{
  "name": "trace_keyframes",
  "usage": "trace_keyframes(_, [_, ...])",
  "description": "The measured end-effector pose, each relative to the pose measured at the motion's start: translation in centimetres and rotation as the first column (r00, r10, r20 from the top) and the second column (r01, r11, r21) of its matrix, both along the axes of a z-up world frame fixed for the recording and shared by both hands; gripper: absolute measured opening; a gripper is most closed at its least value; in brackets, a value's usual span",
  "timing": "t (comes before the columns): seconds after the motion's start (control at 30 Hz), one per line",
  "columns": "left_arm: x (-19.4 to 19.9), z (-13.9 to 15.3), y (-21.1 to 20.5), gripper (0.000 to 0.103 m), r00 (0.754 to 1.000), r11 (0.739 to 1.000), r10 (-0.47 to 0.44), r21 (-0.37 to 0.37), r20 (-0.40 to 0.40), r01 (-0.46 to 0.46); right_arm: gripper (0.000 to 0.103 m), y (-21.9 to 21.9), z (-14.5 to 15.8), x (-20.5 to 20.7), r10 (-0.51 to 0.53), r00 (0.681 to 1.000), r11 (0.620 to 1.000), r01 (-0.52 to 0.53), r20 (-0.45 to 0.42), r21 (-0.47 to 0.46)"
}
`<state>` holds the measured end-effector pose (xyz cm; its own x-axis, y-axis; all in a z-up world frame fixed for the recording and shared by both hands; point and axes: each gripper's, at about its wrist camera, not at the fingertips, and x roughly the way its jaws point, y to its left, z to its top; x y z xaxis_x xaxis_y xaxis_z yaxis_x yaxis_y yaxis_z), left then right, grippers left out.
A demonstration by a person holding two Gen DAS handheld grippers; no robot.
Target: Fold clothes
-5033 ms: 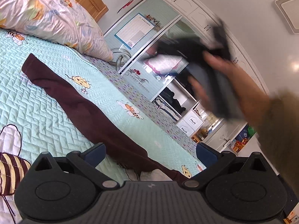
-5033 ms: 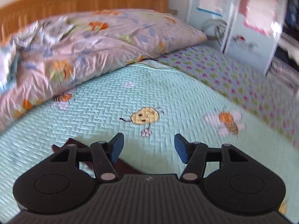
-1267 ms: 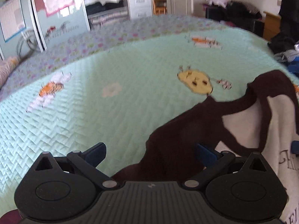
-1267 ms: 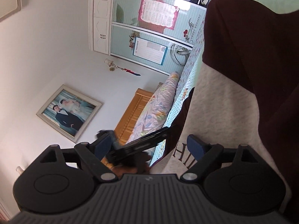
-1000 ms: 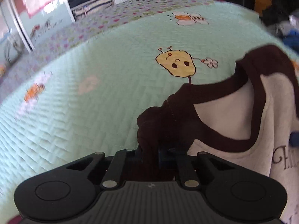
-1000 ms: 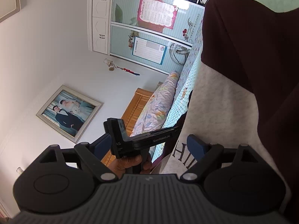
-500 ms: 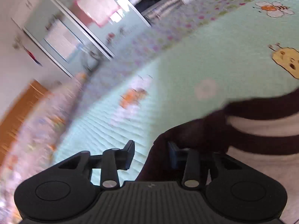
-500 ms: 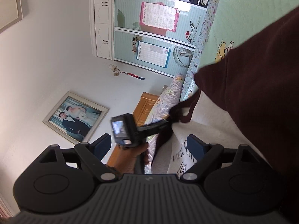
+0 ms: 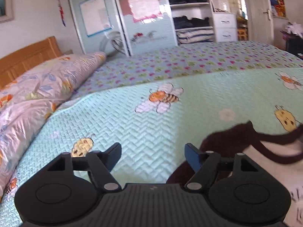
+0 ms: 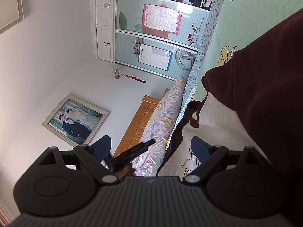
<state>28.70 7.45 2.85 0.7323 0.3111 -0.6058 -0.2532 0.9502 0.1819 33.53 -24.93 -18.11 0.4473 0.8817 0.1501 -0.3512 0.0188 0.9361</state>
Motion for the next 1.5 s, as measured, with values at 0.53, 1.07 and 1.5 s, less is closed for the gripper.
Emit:
trace_keyframes(0.53, [8.7, -9.1, -1.9, 0.079, 0.964, 0.995, -0.101, -0.007, -0.245, 0.102, 0.103, -0.5, 2.0, -1.4, 0.039, 0.993, 0.997, -0.046, 0.112, 0.059])
trace_keyframes(1.07, [7.7, -7.9, -0.3, 0.036, 0.973, 0.978, 0.063, 0.209, -0.221, -0.015, 0.103, -1.8, 2.2, -1.8, -0.048, 0.994, 0.997, 0.042, 0.097, 0.057])
trace_keyframes(1.5, [-9.9, -2.9, -0.1, 0.082, 0.915, 0.949, 0.265, -0.251, 0.304, -0.192, 0.103, -4.1, 8.4, -4.2, -0.234, 0.933, 0.930, 0.297, 0.273, -0.217])
